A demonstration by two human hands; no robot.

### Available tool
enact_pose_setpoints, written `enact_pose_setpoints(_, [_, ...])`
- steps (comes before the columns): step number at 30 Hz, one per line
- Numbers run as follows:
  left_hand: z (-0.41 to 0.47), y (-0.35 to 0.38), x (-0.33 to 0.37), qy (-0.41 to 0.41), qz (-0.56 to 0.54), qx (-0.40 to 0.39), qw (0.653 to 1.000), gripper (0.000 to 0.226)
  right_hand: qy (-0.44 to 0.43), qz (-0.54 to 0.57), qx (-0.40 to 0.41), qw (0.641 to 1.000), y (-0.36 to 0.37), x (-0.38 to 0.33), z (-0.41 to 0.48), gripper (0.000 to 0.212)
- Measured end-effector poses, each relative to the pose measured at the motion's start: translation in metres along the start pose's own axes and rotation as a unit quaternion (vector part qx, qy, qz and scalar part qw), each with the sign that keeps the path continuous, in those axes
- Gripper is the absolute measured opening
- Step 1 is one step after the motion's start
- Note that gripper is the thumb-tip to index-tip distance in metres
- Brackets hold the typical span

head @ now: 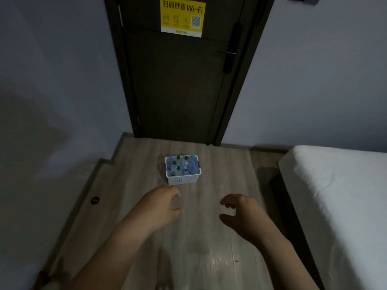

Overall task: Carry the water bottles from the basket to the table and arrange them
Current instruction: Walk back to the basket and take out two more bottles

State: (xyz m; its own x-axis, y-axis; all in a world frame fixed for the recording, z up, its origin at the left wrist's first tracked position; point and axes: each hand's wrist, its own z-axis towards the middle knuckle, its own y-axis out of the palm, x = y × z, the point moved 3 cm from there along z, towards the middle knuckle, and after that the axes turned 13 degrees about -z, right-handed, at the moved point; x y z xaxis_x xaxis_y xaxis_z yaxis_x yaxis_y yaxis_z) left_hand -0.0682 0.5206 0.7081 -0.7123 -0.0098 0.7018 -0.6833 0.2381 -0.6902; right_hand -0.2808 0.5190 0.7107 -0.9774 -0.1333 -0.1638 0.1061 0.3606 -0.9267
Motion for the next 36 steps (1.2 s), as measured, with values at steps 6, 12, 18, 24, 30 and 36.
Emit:
enact_pose_setpoints(6, [0.092, -0.020, -0.012, -0.015, -0.009, -0.022, 1.000, 0.036, 0.001, 0.005, -0.010, 1.000, -0.025, 0.008, 0.096, 0.039])
enact_pose_setpoints(12, [0.191, -0.034, -0.021, -0.043, -0.035, 0.002, 0.998, 0.028, -0.039, -0.004, -0.006, 0.999, -0.050, 0.027, 0.212, 0.040])
enact_pose_setpoints(18, [0.283, -0.042, -0.018, -0.089, -0.052, 0.003, 0.995, 0.025, -0.068, -0.014, -0.030, 0.997, -0.082, 0.049, 0.318, 0.039])
enact_pose_setpoints(24, [0.352, -0.049, -0.035, -0.123, -0.079, 0.002, 0.989, 0.018, -0.102, -0.043, -0.069, 0.992, -0.094, 0.061, 0.408, 0.043])
enact_pose_setpoints(30, [0.422, -0.054, -0.084, -0.152, -0.092, -0.017, 0.984, 0.018, -0.118, -0.061, -0.102, 0.986, -0.085, 0.055, 0.486, 0.043])
enact_pose_setpoints(36, [0.491, -0.058, -0.152, -0.166, -0.078, -0.029, 0.983, 0.023, -0.110, -0.079, -0.128, 0.982, -0.064, 0.037, 0.562, 0.043])
